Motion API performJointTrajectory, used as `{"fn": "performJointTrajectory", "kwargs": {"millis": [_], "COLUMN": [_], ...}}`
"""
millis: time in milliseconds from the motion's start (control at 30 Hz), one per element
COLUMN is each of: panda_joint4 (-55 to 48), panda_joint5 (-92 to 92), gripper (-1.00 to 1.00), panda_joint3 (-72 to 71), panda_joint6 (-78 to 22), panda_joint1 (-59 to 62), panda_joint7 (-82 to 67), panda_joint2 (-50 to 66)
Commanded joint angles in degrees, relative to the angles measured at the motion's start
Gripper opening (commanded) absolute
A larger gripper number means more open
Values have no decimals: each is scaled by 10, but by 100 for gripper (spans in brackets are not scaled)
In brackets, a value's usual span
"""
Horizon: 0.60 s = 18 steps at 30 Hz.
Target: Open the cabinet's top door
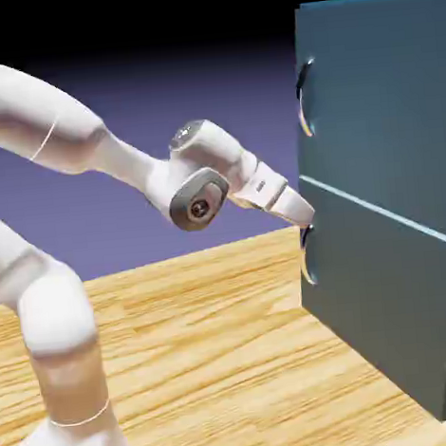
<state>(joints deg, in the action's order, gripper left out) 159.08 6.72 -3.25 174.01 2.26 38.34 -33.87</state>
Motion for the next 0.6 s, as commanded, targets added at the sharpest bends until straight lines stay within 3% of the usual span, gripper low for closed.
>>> {"fn": "performJointTrajectory", "kwargs": {"millis": [0,567], "panda_joint4": [-7,-128], "panda_joint5": [25,449], "gripper": [0,0], "panda_joint3": [-12,-217], "panda_joint6": [0,0], "panda_joint1": [11,196], "panda_joint7": [-15,-275], "panda_joint2": [-5,-81]}}
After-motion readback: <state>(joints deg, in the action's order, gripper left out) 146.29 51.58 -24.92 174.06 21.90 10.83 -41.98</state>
